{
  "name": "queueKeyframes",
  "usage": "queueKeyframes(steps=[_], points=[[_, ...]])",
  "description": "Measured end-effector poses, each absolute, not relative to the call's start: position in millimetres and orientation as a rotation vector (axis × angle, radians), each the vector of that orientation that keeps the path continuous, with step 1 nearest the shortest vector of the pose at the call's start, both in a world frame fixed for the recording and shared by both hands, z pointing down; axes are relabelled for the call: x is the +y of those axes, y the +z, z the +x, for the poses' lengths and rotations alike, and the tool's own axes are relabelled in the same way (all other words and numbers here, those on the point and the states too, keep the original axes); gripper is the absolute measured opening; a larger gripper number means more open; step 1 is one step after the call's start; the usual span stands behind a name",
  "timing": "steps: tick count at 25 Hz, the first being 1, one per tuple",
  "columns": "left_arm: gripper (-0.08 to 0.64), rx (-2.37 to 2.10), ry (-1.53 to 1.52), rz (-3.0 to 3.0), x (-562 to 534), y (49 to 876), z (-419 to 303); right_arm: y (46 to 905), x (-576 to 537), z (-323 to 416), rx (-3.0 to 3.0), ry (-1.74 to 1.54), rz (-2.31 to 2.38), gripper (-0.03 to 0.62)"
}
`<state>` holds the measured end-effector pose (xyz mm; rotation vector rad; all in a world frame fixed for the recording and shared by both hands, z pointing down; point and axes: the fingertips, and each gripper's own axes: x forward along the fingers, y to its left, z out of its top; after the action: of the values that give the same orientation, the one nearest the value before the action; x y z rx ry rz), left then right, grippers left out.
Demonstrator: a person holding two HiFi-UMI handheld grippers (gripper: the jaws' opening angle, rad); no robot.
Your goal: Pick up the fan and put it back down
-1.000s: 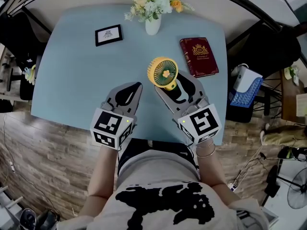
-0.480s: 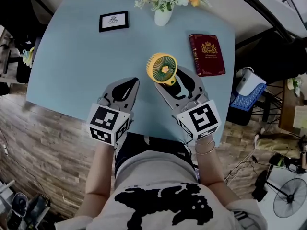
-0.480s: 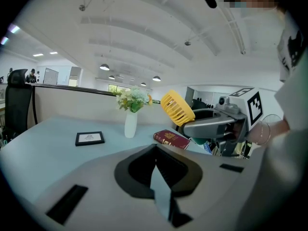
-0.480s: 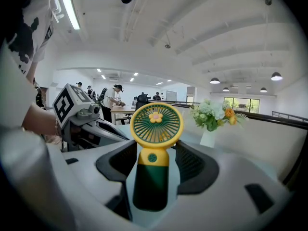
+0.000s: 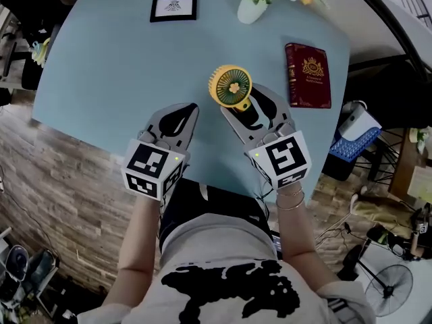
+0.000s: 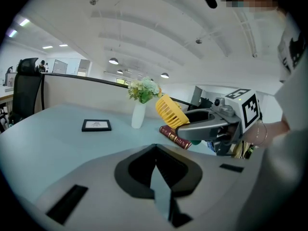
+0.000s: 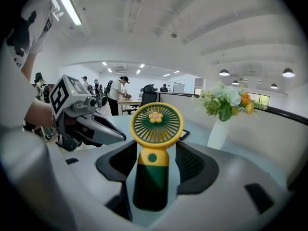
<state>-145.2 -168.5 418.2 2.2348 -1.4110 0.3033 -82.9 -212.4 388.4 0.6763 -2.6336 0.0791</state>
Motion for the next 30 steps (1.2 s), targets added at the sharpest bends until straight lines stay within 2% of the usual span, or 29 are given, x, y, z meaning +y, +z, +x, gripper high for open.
queueKeyframes(steps=[13, 30], points=[[0.011, -1.379, 0.328, 2.106, -160.2, 472.9, -144.6, 447.8, -209.9, -107.5, -2.55, 0.116, 0.509, 0.256], [0.011, -1.417, 0.372, 1.992, -161.2, 528.3, -161.1, 526.5, -223.9, -108.6, -2.412, 0.271, 0.515, 0.256]])
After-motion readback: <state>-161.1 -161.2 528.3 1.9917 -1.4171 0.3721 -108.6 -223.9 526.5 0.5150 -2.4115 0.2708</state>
